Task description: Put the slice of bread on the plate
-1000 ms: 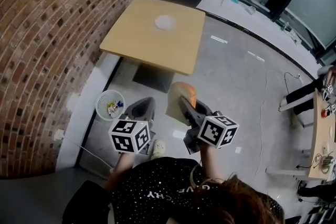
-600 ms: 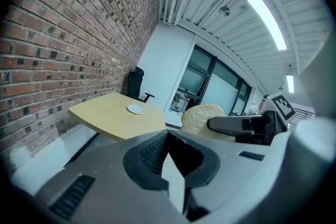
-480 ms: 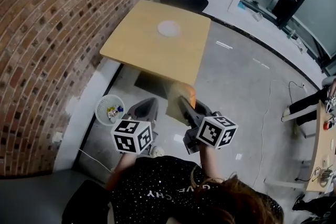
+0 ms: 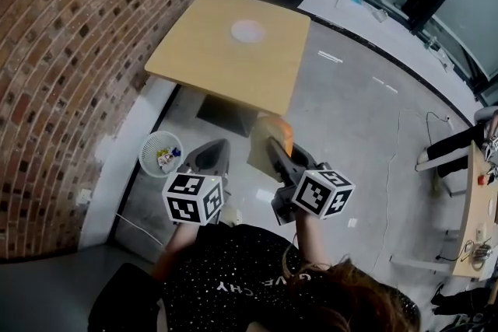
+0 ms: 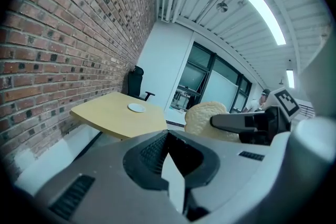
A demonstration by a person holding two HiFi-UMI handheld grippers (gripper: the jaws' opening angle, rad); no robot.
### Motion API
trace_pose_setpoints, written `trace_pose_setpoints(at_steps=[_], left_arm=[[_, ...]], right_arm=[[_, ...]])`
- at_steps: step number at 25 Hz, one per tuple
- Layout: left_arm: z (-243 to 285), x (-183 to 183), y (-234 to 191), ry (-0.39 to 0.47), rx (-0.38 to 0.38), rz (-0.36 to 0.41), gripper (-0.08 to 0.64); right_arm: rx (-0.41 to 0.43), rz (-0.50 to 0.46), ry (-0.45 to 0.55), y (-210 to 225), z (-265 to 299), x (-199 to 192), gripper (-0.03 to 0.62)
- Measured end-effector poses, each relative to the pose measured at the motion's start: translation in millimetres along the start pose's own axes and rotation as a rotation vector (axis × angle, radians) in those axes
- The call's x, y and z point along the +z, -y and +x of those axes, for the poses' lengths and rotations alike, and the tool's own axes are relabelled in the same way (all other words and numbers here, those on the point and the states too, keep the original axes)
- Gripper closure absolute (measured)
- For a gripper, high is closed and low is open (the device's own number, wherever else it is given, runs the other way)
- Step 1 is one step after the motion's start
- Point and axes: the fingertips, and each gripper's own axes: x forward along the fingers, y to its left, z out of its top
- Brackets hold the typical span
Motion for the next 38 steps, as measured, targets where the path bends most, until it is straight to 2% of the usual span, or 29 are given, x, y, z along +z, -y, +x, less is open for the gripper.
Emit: trace_pose_setpoints(at_steps=[7,13,29,34,38], left_arm=[[15.2,-6.9,-3.7,-0.028,-0.037,0.01,0.551],[58.3,12.1,-18.9,-0.03,-0.048,0.001,0.549],[229.4,121.0,-97.2,-0.07,-0.05,-0.043,0.551],[277.7,143.1,-125.8,-0.094,-0.059,-0.076,0.551],[312.8,156.7,-150.6,-0.101,-0.05,-0.089,0.551]], right_arm=[[-0.024,0.007,0.012,10.6,12.8,-0.6,0.495],[-0.046,0.01,0.009,35.3,43.6,24.4,0.494],[-0.084,0.079,-0.038,125.6,191.9,143.7,0.494],[-0.108,0.102,-0.06,153.8,236.8,167.9,0.494],[-0.093,0.122,-0.072,169.7,276.6,184.8,0.494]])
